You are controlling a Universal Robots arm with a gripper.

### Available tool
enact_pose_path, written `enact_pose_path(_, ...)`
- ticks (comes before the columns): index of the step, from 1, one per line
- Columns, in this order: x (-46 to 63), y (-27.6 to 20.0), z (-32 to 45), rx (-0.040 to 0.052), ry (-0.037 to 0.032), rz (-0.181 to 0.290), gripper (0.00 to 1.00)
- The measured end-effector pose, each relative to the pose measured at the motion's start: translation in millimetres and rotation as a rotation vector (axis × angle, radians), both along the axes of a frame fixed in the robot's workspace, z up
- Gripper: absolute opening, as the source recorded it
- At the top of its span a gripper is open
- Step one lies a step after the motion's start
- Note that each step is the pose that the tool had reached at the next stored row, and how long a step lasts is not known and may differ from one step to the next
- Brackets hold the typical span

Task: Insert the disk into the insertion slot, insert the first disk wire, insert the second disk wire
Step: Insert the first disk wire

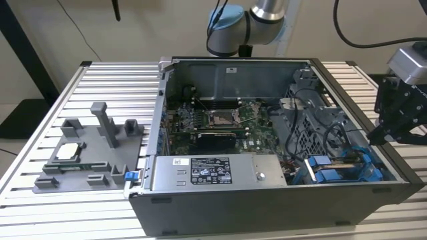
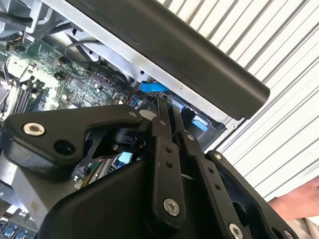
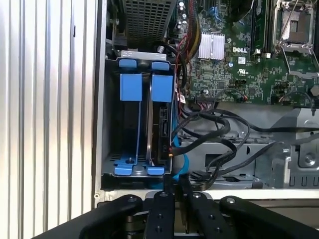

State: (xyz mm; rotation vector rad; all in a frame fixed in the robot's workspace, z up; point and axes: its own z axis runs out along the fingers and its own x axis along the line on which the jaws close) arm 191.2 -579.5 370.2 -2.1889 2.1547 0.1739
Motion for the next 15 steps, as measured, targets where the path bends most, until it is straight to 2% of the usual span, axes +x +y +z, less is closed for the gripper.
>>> enact_pose_path(7,-17.4,0.1,12.8,0.0219,0.0,-0.009,0.0)
enact_pose_path(15,-44.7,1.2,16.9,0.0287,0.0002,-0.01,0.0)
